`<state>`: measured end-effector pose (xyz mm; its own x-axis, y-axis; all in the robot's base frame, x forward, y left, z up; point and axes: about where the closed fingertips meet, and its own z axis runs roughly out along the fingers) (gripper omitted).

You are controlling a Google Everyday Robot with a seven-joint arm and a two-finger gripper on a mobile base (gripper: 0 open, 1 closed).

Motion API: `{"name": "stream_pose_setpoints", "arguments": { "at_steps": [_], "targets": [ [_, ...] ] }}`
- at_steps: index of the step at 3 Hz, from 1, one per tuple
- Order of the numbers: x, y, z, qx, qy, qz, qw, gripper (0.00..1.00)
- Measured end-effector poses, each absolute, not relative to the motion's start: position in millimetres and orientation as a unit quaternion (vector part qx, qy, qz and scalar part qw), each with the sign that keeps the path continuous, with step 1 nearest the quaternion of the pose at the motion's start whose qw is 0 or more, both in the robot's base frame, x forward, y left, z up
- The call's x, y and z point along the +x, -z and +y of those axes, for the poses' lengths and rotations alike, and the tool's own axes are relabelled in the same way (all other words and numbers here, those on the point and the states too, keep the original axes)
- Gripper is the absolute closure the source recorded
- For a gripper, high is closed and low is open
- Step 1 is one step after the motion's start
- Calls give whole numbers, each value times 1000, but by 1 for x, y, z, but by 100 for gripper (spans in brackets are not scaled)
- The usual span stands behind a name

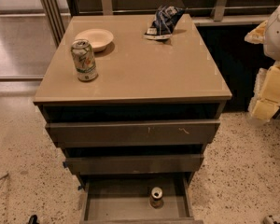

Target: Pick orange can from bottom drawer and place on counter

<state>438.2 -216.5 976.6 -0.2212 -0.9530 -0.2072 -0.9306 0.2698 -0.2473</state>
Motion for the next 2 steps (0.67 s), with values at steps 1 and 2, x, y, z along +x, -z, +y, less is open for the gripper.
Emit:
{"name": "stream_pose_setpoints", "arguments": {
  "at_steps": [1,2],
  "targets": [
    [438,-977,-217,-603,35,781,160,0],
    [438,-977,-217,-603,35,781,160,12]
  ]
}}
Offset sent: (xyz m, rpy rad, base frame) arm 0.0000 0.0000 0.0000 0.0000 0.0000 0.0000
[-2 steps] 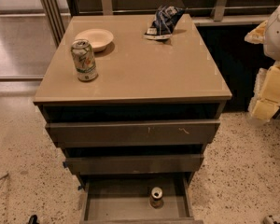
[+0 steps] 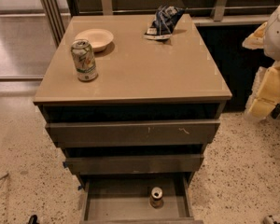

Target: Pick orange can from bottom drawer and place on counter

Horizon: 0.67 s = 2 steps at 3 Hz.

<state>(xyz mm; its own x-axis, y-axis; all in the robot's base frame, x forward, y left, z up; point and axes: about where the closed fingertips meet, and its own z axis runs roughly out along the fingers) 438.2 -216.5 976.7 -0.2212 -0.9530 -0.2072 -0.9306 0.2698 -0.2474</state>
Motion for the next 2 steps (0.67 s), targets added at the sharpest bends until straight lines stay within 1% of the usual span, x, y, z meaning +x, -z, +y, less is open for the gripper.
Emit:
{"name": "stream_pose_setpoints", "arguments": {
  "at_steps": [1,2],
  "targets": [
    [437,-957,-219,-596,26,785,166,36],
    [433,-899,-225,-579,-5,796,178,60]
  ]
}}
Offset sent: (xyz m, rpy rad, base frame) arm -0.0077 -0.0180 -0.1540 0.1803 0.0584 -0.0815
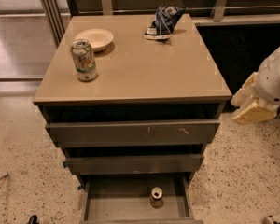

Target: Pick orange can from bottom drawer and place on counter

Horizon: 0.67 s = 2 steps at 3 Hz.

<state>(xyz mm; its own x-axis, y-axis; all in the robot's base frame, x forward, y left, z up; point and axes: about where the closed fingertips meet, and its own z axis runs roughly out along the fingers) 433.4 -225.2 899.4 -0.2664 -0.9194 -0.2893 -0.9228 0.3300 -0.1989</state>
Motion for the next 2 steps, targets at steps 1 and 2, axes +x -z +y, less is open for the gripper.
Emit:
{"name": "stream_pose_setpoints", "arguments": {
  "at_steps": [1,2],
  "targets": [
    [430,-836,-230,-564,-47,803,189,83],
    [420,-755,-233,-544,-100,816,167,100]
  ]
}}
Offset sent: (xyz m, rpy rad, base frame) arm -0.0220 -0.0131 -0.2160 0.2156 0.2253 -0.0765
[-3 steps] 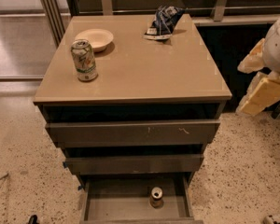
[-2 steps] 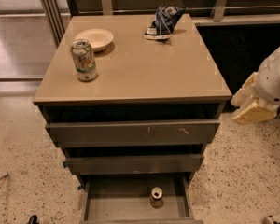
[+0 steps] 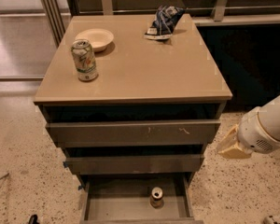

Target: Pick orange can from bottom drawer and place on counter

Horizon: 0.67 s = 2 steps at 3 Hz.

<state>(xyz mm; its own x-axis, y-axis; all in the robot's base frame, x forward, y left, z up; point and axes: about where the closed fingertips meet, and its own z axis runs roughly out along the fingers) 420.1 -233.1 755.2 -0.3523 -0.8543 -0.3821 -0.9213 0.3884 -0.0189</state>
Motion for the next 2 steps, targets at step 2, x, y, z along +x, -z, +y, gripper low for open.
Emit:
{"name": "stream_pose_setpoints", "arguments": {
  "at_steps": [2],
  "targets": [
    [417,-727,-236,-538,-106,816,183,100]
  ]
}}
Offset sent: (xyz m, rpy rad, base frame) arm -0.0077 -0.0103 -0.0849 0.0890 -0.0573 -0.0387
